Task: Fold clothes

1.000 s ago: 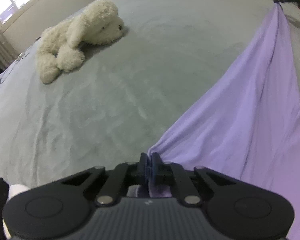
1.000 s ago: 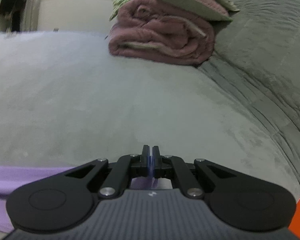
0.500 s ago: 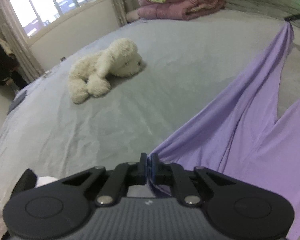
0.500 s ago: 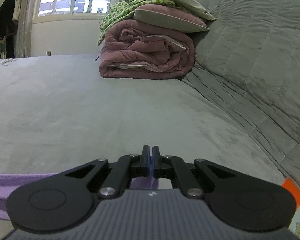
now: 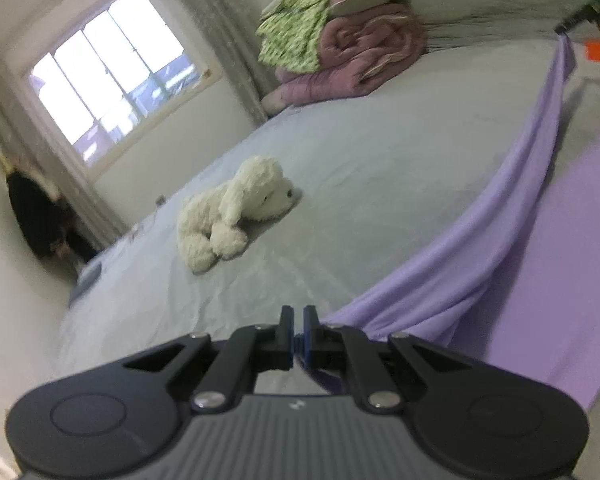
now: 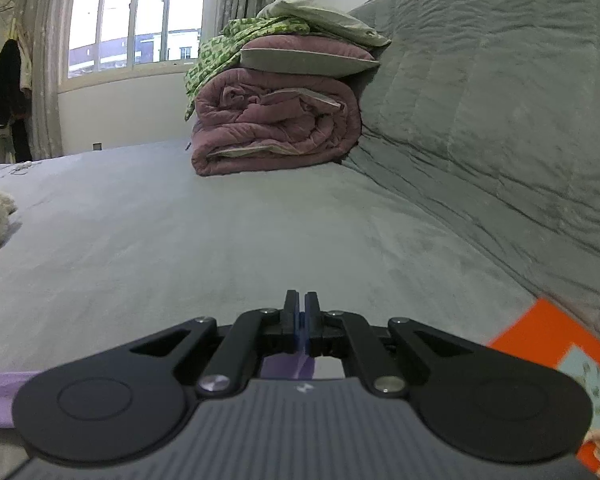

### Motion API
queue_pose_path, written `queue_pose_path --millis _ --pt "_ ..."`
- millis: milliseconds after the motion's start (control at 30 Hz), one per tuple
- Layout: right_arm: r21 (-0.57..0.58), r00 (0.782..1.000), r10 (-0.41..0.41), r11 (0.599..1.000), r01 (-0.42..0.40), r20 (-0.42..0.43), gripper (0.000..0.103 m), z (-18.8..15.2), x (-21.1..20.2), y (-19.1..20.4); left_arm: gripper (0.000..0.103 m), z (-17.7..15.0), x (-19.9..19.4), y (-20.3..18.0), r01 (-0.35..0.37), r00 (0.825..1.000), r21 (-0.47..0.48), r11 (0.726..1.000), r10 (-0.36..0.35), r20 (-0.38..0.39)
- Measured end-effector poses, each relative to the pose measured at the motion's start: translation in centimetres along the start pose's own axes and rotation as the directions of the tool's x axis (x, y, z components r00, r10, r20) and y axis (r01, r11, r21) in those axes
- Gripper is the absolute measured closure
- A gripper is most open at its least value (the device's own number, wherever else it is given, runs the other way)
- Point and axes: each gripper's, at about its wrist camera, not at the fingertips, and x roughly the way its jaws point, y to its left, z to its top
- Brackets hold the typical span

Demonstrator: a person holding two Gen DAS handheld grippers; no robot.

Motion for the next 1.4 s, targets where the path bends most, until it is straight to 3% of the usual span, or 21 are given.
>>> queue_pose_path --millis 367,667,900,1133,1400 --pt "0.038 0.999 0.011 0.999 -0.009 -0.035 0.101 -4.2 -3.4 -1.7 0.099 -2.8 -3.1 -4.6 0.078 0.996 0.168 0.983 -0.085 0.036" --pt "0.024 0.999 0.027 0.999 -0.026 -0.032 0.101 -5.1 -6.5 -2.9 0.099 -5.1 -3.8 -5.4 0.036 0.999 0.273 0.961 -0.042 0.017" --pt "0.001 0.995 0.065 0.998 -0.065 -0.078 0.101 -5.1 -6.9 -3.9 0.099 -5.7 -4.3 -5.0 -0.007 1.0 0.328 0.945 -0.003 0.03" --pt "-0.068 0.989 0.127 0.989 -0.133 -0.08 0.101 -7.3 -9.0 -4.6 0.099 -8.2 -4.9 -6.4 0.016 1.0 0.385 0.923 -0.019 0.004" --pt "-0.104 0.979 0.178 0.977 -0.188 -0.099 0.101 -8.3 -10.7 -5.2 0.099 -8.8 -5.4 -6.4 0.032 0.999 0.385 0.923 -0.032 -0.005"
